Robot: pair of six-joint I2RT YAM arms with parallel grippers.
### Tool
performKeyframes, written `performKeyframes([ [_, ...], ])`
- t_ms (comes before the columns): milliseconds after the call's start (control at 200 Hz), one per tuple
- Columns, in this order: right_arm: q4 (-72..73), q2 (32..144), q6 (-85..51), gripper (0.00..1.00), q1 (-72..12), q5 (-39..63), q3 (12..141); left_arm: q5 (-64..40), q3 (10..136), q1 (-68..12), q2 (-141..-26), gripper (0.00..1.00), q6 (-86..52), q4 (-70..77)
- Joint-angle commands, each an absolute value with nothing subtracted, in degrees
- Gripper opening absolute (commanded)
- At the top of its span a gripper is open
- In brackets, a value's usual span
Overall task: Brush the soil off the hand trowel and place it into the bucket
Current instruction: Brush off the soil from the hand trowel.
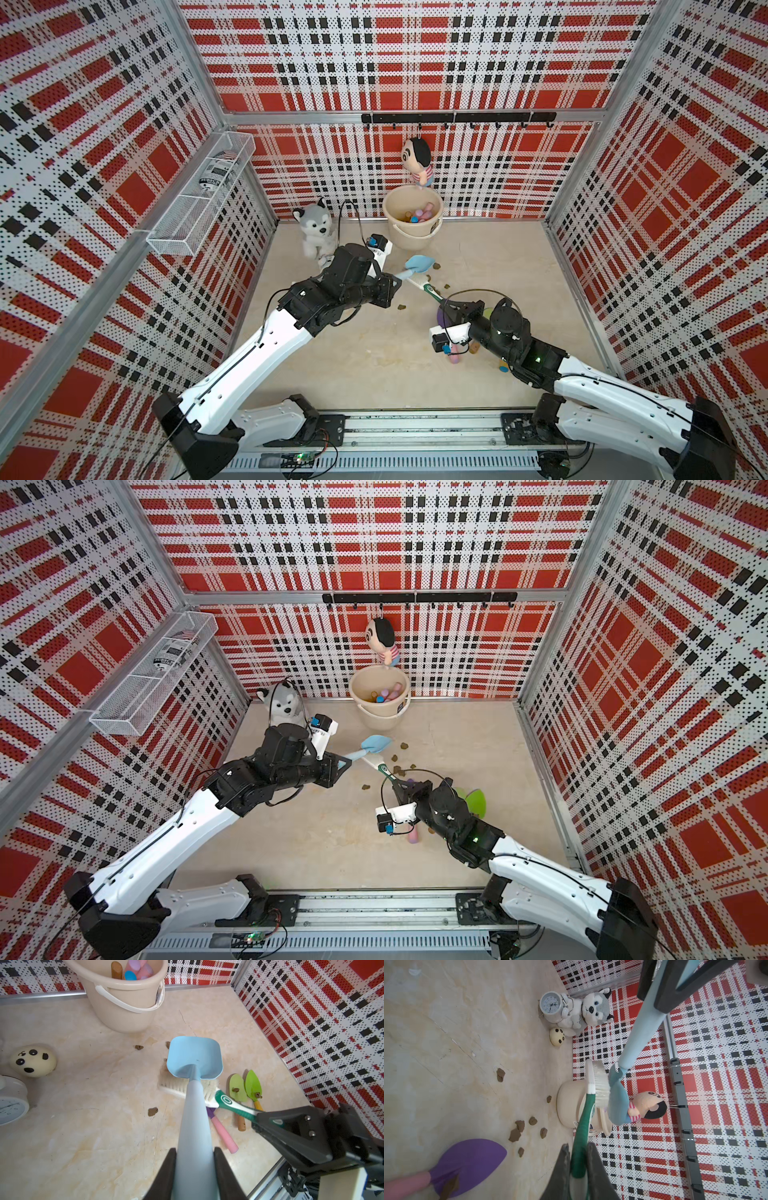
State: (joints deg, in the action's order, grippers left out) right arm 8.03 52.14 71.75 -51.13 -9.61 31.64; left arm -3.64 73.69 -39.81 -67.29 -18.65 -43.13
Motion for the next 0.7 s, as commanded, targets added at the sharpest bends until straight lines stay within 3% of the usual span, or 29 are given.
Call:
performKeyframes([
  [0, 11.66, 52.88, 75.64, 0.0, -51.3, -14.55, 34.11, -3.68, 76.15, -40.12, -66.93, 0.0, -16.83, -44.16],
  [486, 15.72, 51.86, 68.62, 0.0, -43.13, -16.36, 29.66, -1.3, 76.47, -40.35, -65.57, 0.0, -16.25, -45.91],
  [691, 15.66, 52.84, 63.74, 0.0, -44.8, -14.46, 25.15, -1.7, 76.29, -39.92, -65.27, 0.0, -17.58, -43.73],
])
